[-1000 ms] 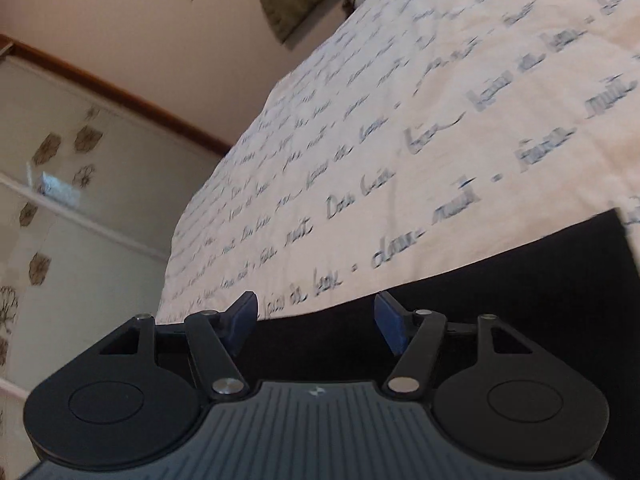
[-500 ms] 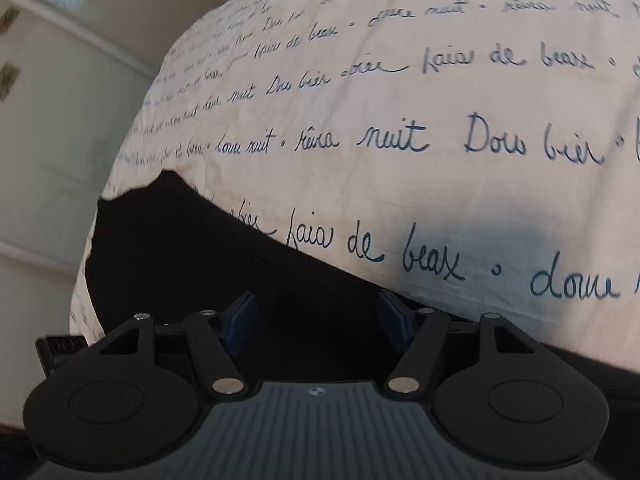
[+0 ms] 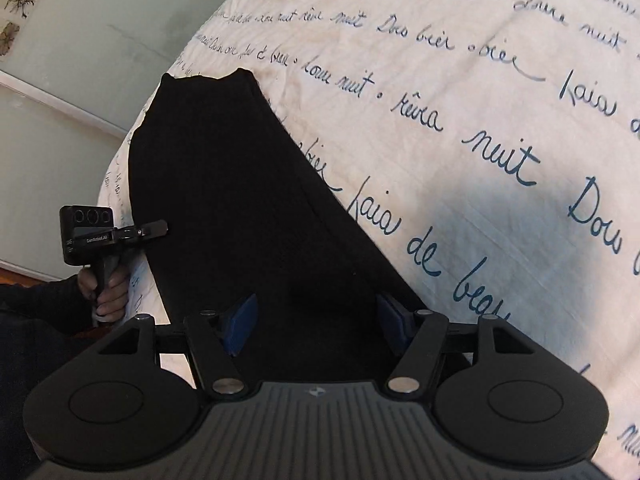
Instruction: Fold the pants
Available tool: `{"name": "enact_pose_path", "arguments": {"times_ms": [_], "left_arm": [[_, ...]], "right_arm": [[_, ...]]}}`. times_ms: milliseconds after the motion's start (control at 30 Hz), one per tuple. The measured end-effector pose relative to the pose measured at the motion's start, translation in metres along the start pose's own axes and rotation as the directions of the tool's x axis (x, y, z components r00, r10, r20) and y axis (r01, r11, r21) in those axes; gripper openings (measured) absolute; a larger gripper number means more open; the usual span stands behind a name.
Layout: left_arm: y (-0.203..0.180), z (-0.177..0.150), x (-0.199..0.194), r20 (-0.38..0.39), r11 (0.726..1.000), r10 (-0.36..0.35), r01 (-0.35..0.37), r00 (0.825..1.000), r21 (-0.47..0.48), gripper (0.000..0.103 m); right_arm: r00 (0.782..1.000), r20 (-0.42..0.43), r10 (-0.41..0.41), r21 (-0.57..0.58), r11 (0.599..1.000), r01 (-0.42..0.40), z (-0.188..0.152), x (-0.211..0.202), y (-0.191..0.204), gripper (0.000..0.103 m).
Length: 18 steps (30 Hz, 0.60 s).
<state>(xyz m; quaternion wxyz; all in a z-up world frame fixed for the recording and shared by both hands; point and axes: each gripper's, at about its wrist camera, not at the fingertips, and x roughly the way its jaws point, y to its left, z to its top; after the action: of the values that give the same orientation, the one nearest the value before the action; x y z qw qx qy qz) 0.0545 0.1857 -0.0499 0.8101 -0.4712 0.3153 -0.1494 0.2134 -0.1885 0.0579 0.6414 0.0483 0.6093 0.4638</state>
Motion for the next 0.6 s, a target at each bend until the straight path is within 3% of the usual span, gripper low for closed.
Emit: {"name": "enact_pose_path", "arguments": {"times_ms": [133,200,233,367,467,600], "left_arm": [[0.0,-0.001,0.0,0.003,1.0,0.001,-0.001,1.0,0.004,0.017],[-0.001,-0.001,0.0,0.006,1.0,0.005,-0.005,1.0,0.01,0.017],[-0.001,-0.001,0.0,0.008,1.0,0.007,-0.007,1.0,0.013,0.017],[-0.004,-0.002,0.001,0.014,0.999,0.018,-0.018,1.0,0.031,0.017],[-0.006,-0.004,0.001,0.019,0.999,0.027,-0.028,0.999,0.047,0.017],[-0.007,-0.004,0.002,0.024,0.998,0.033,-0.035,0.999,0.058,0.017]], "right_arm": [[0.989,0.019,0.145,0.034,0.989,-0.145,0.001,-0.002,-0.018,0.065],[0.98,0.017,0.198,0.038,0.979,-0.199,-0.001,-0.001,-0.026,0.058],[0.978,0.008,0.209,0.047,0.977,-0.209,-0.003,0.0,-0.031,0.048],[0.96,0.022,0.279,0.08,0.957,-0.279,-0.005,0.007,-0.056,0.029],[0.943,0.034,0.332,0.083,0.939,-0.333,-0.002,0.013,-0.069,0.025],[0.936,0.02,0.35,0.053,0.935,-0.351,0.005,0.017,-0.069,0.022]]}}
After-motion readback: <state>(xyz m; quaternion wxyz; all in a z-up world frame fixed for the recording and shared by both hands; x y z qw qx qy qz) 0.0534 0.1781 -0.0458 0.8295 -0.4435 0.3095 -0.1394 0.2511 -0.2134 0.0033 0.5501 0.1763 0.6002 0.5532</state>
